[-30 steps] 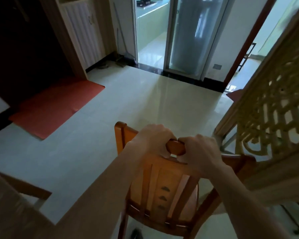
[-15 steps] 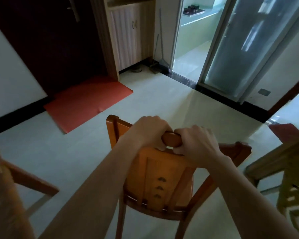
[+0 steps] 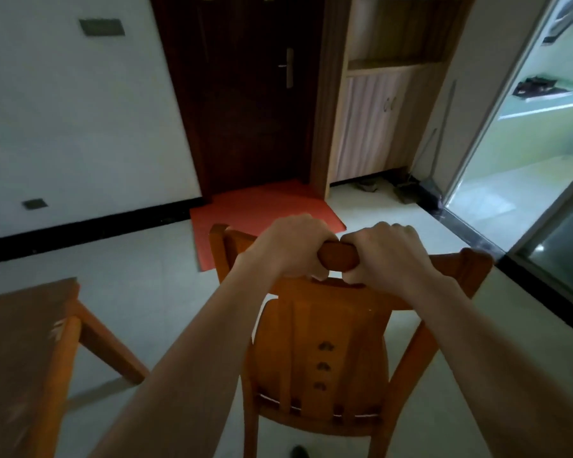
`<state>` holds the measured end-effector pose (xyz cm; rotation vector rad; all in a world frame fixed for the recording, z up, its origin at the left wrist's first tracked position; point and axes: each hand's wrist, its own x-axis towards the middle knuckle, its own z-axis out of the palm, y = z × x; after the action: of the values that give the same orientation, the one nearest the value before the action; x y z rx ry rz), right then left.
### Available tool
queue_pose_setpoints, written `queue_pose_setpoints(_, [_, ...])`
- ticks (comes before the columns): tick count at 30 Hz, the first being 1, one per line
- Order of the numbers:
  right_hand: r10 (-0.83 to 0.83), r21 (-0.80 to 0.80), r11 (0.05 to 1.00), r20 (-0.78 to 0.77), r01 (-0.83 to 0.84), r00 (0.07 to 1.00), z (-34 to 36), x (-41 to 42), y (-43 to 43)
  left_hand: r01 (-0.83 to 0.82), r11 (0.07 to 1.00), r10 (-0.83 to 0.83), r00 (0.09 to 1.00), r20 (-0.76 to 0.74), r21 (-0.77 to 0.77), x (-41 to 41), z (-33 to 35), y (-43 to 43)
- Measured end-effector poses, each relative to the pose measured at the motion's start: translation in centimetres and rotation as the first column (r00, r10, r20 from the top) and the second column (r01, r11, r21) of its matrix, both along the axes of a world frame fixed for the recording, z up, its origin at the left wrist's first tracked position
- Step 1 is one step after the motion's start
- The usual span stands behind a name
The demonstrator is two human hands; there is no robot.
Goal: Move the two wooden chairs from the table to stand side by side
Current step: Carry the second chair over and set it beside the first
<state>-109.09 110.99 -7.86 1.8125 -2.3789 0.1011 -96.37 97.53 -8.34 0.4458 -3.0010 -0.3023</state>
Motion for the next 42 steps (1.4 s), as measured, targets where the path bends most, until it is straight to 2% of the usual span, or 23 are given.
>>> queue_pose_setpoints(3, [0.096, 0.03, 0.995, 0.01, -0.096, 0.995, 0.4, -3.0, -6.7, -0.088, 0.995, 0.088, 0.996, 0.005, 0.049, -1.7, 0.4, -5.3])
queue_pose_setpoints(7, [0.197, 0.022, 0.98, 0.001, -0.197, 0.98, 1.6, -6.5, -14.6, -0.176, 0.984, 0.177, 0.984, -0.019, 0.042, -3.9, 1.9, -11.9])
queue_pose_setpoints(14, [0.405, -0.061, 0.913, 0.02, -0.403, 0.914, 2.9, -10.9, -27.9, -0.335, 0.942, 0.335, 0.94, -0.067, 0.009, -6.5, 3.3, -22.9])
queue_pose_setpoints(17, [0.494, -0.116, 0.863, -0.014, -0.492, 0.869, 2.5, -13.3, -34.3, -0.45, 0.893, 0.449, 0.892, -0.054, -0.009, -8.1, 3.6, -27.2])
queue_pose_setpoints(22, [0.635, -0.09, 0.769, -0.006, -0.633, 0.772, 3.1, -14.9, -44.2, -0.63, 0.776, 0.63, 0.777, -0.011, -0.019, -9.1, 4.5, -32.9])
queue_pose_setpoints(27, [0.763, -0.052, 0.645, -0.01, -0.762, 0.646, 3.9, -12.5, -54.3, -0.789, 0.613, 0.79, 0.612, -0.033, 0.033, -6.9, 4.8, -39.0])
queue_pose_setpoints(32, [0.853, -0.011, 0.522, -0.01, -0.853, 0.522, 2.6, -8.4, -64.7, -0.872, 0.488, 0.872, 0.484, -0.069, 0.046, -3.5, 2.9, -46.2])
queue_pose_setpoints(36, [0.888, 0.051, 0.456, 0.037, -0.889, 0.458, 1.2, -4.1, -73.4, -0.898, 0.434, 0.9, 0.43, -0.07, 0.069, 0.4, 1.0, -53.5])
queue_pose_setpoints(42, [0.939, 0.044, 0.332, 0.076, -0.942, 0.334, 1.7, 1.5, -84.6, -0.926, 0.365, 0.931, 0.362, -0.046, 0.095, 5.5, 1.7, -63.2])
